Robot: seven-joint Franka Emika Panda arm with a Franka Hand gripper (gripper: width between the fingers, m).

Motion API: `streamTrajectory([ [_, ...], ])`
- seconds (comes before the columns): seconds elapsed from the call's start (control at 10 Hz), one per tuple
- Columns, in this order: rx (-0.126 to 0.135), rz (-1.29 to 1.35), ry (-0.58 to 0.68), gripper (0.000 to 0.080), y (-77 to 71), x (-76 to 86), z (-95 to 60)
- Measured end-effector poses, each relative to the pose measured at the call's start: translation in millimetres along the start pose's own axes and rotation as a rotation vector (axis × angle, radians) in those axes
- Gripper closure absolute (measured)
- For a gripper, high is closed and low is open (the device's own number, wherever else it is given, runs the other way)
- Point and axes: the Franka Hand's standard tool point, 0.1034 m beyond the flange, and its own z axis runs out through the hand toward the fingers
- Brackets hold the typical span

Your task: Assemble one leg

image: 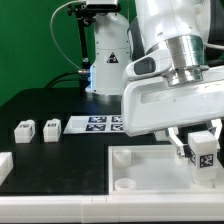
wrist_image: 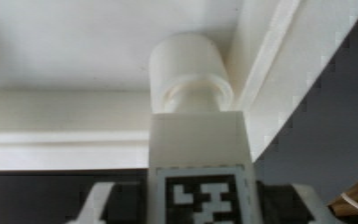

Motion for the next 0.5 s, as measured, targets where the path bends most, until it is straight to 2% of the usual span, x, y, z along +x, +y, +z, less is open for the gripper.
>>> streamTrajectory([
  [0.2, -0.001, 0.002, 0.0, 0.0509, 0.3, 0.0, 0.0],
  [0.3, -0.001, 0.003, 0.0, 0.0299, 0.4, 0.0, 0.0],
  [0.4, -0.001, 0.003, 0.0, 0.0299, 0.5, 0.0, 0.0],
  [0.5, -0.001, 0.003, 0.0, 0.0184, 0.5, 0.0, 0.0],
])
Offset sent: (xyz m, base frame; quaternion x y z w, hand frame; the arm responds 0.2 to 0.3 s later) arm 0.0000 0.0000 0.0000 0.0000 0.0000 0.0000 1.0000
